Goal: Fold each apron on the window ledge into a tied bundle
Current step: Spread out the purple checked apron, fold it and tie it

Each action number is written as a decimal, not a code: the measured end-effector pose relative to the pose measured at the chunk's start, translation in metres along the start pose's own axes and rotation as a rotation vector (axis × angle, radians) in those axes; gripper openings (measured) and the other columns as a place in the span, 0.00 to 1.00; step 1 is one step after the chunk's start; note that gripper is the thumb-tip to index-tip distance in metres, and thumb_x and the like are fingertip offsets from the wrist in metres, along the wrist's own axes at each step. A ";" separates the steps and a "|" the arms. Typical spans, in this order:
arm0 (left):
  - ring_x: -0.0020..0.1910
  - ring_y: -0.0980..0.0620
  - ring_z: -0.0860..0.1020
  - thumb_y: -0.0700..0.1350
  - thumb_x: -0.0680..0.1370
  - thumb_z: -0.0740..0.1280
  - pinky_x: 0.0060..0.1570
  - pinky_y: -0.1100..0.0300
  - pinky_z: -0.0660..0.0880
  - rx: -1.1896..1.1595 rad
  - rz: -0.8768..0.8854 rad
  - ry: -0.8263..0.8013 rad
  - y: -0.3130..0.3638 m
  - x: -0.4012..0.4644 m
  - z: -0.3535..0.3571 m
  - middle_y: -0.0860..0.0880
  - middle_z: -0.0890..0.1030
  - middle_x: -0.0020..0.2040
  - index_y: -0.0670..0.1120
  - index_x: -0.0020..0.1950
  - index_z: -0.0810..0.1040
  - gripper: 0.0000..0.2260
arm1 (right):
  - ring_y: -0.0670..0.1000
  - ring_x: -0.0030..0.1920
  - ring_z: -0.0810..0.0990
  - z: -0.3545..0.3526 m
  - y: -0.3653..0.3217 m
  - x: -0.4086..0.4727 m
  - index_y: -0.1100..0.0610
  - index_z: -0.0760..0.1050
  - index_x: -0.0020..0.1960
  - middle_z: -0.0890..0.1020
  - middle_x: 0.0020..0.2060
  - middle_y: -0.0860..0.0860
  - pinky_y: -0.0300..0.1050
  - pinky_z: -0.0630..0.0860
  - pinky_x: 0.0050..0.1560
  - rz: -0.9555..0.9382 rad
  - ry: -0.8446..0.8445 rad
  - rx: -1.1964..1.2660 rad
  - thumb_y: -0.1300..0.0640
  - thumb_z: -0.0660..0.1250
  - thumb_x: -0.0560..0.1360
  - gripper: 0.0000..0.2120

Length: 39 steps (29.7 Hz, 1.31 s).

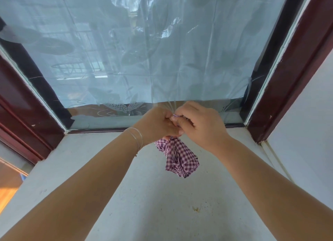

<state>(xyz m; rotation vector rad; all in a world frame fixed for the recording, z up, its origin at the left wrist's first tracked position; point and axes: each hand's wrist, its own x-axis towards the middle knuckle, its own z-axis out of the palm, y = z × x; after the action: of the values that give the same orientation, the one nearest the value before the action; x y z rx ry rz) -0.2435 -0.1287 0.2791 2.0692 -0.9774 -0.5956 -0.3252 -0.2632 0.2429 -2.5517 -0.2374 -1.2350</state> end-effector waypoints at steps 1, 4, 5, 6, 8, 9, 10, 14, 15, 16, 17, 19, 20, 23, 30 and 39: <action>0.31 0.56 0.79 0.36 0.73 0.72 0.39 0.61 0.80 0.054 0.005 0.014 0.002 0.001 0.001 0.48 0.81 0.31 0.39 0.36 0.80 0.06 | 0.46 0.28 0.73 0.000 -0.001 0.000 0.56 0.79 0.42 0.79 0.37 0.47 0.35 0.63 0.26 -0.040 -0.005 -0.014 0.51 0.63 0.77 0.11; 0.35 0.49 0.79 0.35 0.74 0.70 0.45 0.53 0.78 0.085 0.023 0.064 0.003 0.000 0.005 0.38 0.82 0.38 0.32 0.43 0.80 0.06 | 0.42 0.28 0.71 -0.001 -0.008 0.001 0.55 0.78 0.43 0.78 0.38 0.44 0.33 0.64 0.25 -0.003 -0.050 0.014 0.49 0.62 0.77 0.11; 0.34 0.51 0.80 0.36 0.74 0.70 0.43 0.57 0.79 0.034 0.016 0.087 0.003 0.000 0.005 0.40 0.83 0.38 0.34 0.43 0.81 0.04 | 0.42 0.29 0.73 -0.004 -0.010 0.003 0.54 0.76 0.46 0.78 0.40 0.42 0.33 0.66 0.26 0.090 -0.089 0.064 0.48 0.61 0.78 0.11; 0.33 0.54 0.80 0.37 0.74 0.71 0.39 0.61 0.80 -0.031 0.006 0.113 0.000 0.000 0.004 0.44 0.83 0.36 0.37 0.43 0.82 0.03 | 0.42 0.30 0.75 -0.007 -0.010 0.006 0.53 0.74 0.49 0.78 0.42 0.42 0.34 0.69 0.28 0.197 -0.144 0.116 0.45 0.59 0.79 0.12; 0.31 0.58 0.81 0.37 0.74 0.71 0.35 0.67 0.78 -0.159 -0.034 0.145 -0.005 0.001 0.002 0.49 0.83 0.34 0.41 0.42 0.82 0.02 | 0.41 0.31 0.75 -0.011 -0.006 0.007 0.53 0.70 0.55 0.78 0.45 0.42 0.38 0.69 0.29 0.307 -0.280 0.071 0.41 0.55 0.79 0.16; 0.32 0.57 0.81 0.37 0.74 0.71 0.35 0.67 0.78 -0.215 -0.060 0.145 -0.008 0.001 0.000 0.50 0.83 0.34 0.41 0.42 0.82 0.01 | 0.41 0.32 0.74 -0.011 -0.004 0.006 0.53 0.70 0.54 0.78 0.44 0.43 0.39 0.69 0.30 0.307 -0.346 0.019 0.41 0.54 0.79 0.16; 0.34 0.57 0.82 0.37 0.74 0.71 0.36 0.66 0.78 -0.274 -0.080 0.139 -0.010 0.002 -0.001 0.50 0.83 0.35 0.41 0.43 0.82 0.01 | 0.41 0.33 0.74 -0.010 -0.002 0.004 0.51 0.72 0.50 0.78 0.41 0.43 0.39 0.68 0.31 0.295 -0.390 -0.007 0.42 0.54 0.80 0.15; 0.41 0.51 0.82 0.42 0.67 0.74 0.41 0.62 0.79 -0.420 -0.106 0.114 -0.018 0.001 -0.004 0.46 0.85 0.41 0.42 0.45 0.83 0.09 | 0.44 0.26 0.64 -0.005 0.000 -0.005 0.55 0.70 0.37 0.68 0.27 0.45 0.37 0.59 0.27 0.349 -0.349 0.094 0.47 0.57 0.81 0.17; 0.44 0.48 0.82 0.43 0.65 0.74 0.45 0.58 0.79 -0.458 -0.117 0.098 -0.020 0.000 -0.004 0.44 0.85 0.44 0.41 0.46 0.83 0.12 | 0.44 0.26 0.63 -0.004 0.000 -0.006 0.58 0.70 0.38 0.67 0.27 0.47 0.38 0.60 0.27 0.379 -0.343 0.133 0.48 0.58 0.81 0.18; 0.44 0.45 0.80 0.43 0.64 0.74 0.46 0.57 0.77 -0.505 -0.128 0.075 -0.022 -0.002 -0.004 0.43 0.85 0.45 0.41 0.47 0.84 0.13 | 0.44 0.26 0.63 -0.003 0.000 -0.007 0.58 0.69 0.38 0.67 0.27 0.47 0.39 0.61 0.28 0.403 -0.342 0.175 0.48 0.58 0.81 0.18; 0.42 0.46 0.79 0.42 0.64 0.73 0.43 0.58 0.75 -0.557 -0.137 0.049 -0.023 -0.003 -0.003 0.44 0.84 0.44 0.42 0.47 0.84 0.13 | 0.44 0.26 0.63 -0.003 -0.001 -0.008 0.58 0.68 0.37 0.67 0.27 0.47 0.39 0.62 0.29 0.422 -0.349 0.213 0.49 0.58 0.81 0.18; 0.37 0.52 0.75 0.41 0.66 0.72 0.38 0.62 0.70 -0.634 -0.139 0.023 -0.024 -0.004 -0.002 0.46 0.83 0.40 0.42 0.47 0.84 0.11 | 0.43 0.27 0.63 -0.005 -0.003 -0.008 0.55 0.67 0.36 0.67 0.28 0.47 0.38 0.62 0.30 0.469 -0.396 0.272 0.49 0.57 0.81 0.17; 0.37 0.52 0.74 0.40 0.66 0.72 0.37 0.63 0.68 -0.650 -0.131 0.025 -0.024 -0.005 -0.001 0.46 0.83 0.40 0.42 0.46 0.84 0.10 | 0.43 0.28 0.65 -0.006 -0.002 -0.007 0.55 0.68 0.36 0.68 0.29 0.47 0.37 0.63 0.31 0.492 -0.436 0.295 0.49 0.57 0.81 0.17; 0.38 0.51 0.75 0.36 0.69 0.72 0.34 0.66 0.68 -0.628 -0.080 0.044 -0.022 -0.004 0.002 0.42 0.82 0.43 0.42 0.44 0.83 0.06 | 0.44 0.38 0.74 -0.010 -0.002 -0.007 0.52 0.73 0.36 0.74 0.38 0.48 0.36 0.68 0.42 0.548 -0.529 0.387 0.49 0.57 0.81 0.17; 0.41 0.49 0.76 0.26 0.73 0.65 0.45 0.63 0.74 -0.434 0.133 0.008 -0.017 0.002 -0.003 0.42 0.76 0.40 0.43 0.38 0.74 0.13 | 0.48 0.47 0.83 -0.022 0.002 -0.008 0.53 0.82 0.50 0.85 0.47 0.51 0.47 0.77 0.55 0.900 -0.470 0.876 0.49 0.62 0.78 0.12; 0.41 0.54 0.77 0.32 0.68 0.68 0.42 0.64 0.75 0.120 0.668 0.340 -0.009 0.008 -0.006 0.50 0.76 0.39 0.44 0.38 0.77 0.07 | 0.46 0.42 0.83 -0.022 -0.011 0.002 0.52 0.83 0.43 0.85 0.39 0.48 0.43 0.77 0.50 0.955 -0.281 0.842 0.55 0.69 0.75 0.05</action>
<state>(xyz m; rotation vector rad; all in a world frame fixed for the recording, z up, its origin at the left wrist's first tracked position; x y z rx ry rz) -0.2308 -0.1281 0.2750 1.7066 -1.4141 0.1586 -0.3436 -0.2602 0.2592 -1.6843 0.3213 -0.2900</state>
